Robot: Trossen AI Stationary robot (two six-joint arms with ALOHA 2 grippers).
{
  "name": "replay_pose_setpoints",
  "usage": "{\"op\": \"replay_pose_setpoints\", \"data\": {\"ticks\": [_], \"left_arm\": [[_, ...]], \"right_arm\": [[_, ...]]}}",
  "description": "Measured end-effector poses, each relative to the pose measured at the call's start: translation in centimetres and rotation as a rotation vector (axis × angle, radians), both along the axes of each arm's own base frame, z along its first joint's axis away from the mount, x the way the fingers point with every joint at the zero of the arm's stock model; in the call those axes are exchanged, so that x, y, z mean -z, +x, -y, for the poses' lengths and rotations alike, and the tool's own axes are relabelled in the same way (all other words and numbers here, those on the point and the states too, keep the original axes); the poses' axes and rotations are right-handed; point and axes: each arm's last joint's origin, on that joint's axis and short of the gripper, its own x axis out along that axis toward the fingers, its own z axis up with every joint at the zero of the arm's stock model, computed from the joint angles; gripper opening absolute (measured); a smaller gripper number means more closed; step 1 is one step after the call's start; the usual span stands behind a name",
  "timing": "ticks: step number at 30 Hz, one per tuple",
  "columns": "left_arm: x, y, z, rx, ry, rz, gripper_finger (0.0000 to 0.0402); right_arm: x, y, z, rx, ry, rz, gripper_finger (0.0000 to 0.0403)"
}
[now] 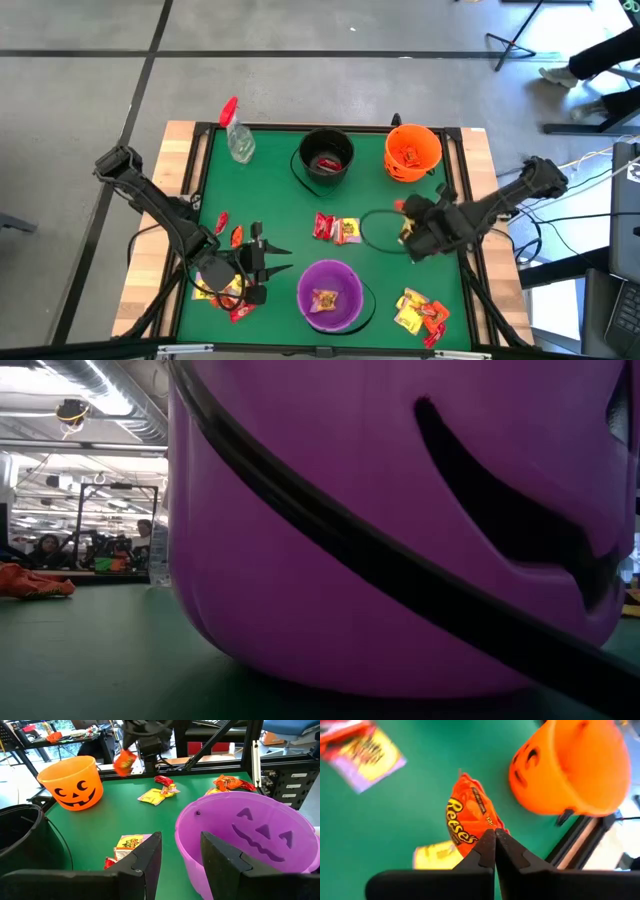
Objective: Organize candy in baskets
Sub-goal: Put the orange candy pack into the orange bucket
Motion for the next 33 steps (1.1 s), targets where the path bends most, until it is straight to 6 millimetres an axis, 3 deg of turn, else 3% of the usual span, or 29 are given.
{"op": "replay_pose_setpoints", "data": {"ticks": [11,15,20,27,33], "left_arm": [[0.1,-0.2,0.2,0.013,0.004,-0.008,0.0126],[0.1,-0.2,0.2,0.019,0.001,-0.009,0.0126],[0.1,-0.2,0.4,0.038,-0.006,-0.015,0.0126],[0.1,-0.3,0.5,0.040,-0.011,-0.013,0.0126],[0.0,-0.3,0.5,0.038,-0.015,-0.009,0.0126]], "right_arm": [[-0.2,4.8,7.3,-0.032,-0.003,0.066,0.0000],[-0.5,5.5,9.9,-0.046,0.022,0.100,0.0000],[-1.3,4.3,12.5,-0.022,0.022,0.097,0.0000],[-3.0,0.1,14.8,0.049,0.019,0.245,0.0000],[-1.6,-3.5,16.5,0.176,-0.014,0.252,0.0000]]}}
